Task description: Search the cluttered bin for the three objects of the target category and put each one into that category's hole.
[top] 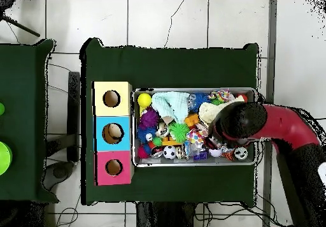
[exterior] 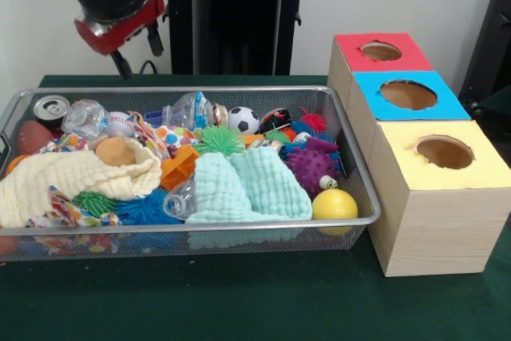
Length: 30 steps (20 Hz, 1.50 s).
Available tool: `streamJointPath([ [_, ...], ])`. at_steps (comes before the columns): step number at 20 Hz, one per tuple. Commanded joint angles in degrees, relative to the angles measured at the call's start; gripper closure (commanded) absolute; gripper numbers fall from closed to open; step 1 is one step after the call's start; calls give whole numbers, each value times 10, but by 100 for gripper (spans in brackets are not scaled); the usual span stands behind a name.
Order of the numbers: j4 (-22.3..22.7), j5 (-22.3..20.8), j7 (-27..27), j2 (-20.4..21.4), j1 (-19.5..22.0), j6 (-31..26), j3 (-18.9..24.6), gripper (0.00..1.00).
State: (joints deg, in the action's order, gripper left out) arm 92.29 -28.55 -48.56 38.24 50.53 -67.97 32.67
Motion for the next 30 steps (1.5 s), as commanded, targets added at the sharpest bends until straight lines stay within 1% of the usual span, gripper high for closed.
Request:
streamJointPath([
  [1, 197, 67, -255, 169, -19, 108, -106, 0],
  [4, 253, 101, -288, 228, -41, 149, -144, 0],
  [7, 304, 129, -327, 275, -74, 193, -187, 0],
  [9, 330, 142, -354, 299, -101, 218, -218, 0],
  [11, 344, 137, -402, 309, -139, 229, -253, 0],
  [13, 370, 142, -443, 308, -167, 273, -277, 0],
  [14, 382, 148, -457, 304, -178, 294, -286, 0],
  [16, 389, 149, -492, 291, -206, 325, -307, 0],
  [18, 385, 138, -524, 274, -231, 362, -328, 0],
  [19, 382, 124, -543, 267, -249, 385, -341, 0],
  [21, 367, 114, -567, 233, -267, 411, -358, 0],
  [22, 364, 117, -571, 216, -270, 428, -364, 0],
  [24, 366, 120, -582, 196, -278, 461, -376, 0],
  [26, 360, 116, -597, 182, -296, 472, -391, 0],
  [30, 366, 133, -589, 120, -280, 534, -372, 0],
])
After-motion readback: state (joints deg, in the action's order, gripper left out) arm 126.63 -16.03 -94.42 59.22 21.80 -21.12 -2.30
